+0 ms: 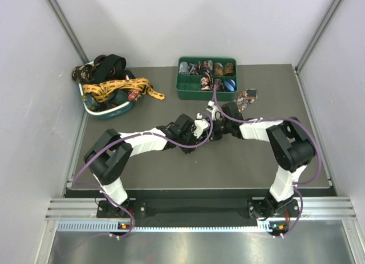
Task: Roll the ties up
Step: Roll the tie
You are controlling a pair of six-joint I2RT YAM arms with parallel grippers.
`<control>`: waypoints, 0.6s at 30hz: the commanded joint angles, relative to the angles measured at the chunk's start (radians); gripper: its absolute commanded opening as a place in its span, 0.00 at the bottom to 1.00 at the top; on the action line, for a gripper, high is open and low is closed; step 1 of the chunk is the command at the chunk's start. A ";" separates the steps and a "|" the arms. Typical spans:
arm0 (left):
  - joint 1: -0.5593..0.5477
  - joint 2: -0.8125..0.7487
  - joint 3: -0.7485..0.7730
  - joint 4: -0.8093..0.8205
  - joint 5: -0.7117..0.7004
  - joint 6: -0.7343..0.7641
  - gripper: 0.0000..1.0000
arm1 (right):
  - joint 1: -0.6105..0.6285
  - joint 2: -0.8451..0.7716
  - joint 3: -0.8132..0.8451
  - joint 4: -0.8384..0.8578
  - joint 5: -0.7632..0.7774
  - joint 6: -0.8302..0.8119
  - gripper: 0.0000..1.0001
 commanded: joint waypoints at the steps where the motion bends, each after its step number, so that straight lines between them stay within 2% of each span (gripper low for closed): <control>1: -0.010 -0.014 -0.038 -0.074 0.053 -0.025 0.29 | -0.045 -0.106 -0.037 0.071 0.088 0.023 0.48; 8: -0.010 -0.019 -0.018 -0.105 0.068 -0.056 0.29 | -0.102 -0.184 -0.101 0.122 0.194 0.089 0.52; 12: -0.010 -0.013 -0.010 -0.132 0.051 -0.068 0.29 | -0.105 -0.204 -0.098 0.042 0.419 0.144 0.59; 15: -0.008 -0.014 0.001 -0.152 0.019 -0.078 0.29 | -0.107 -0.218 -0.106 0.013 0.504 0.201 0.64; 18: -0.008 -0.011 0.011 -0.177 -0.013 -0.079 0.30 | -0.105 -0.201 -0.089 -0.004 0.559 0.242 0.64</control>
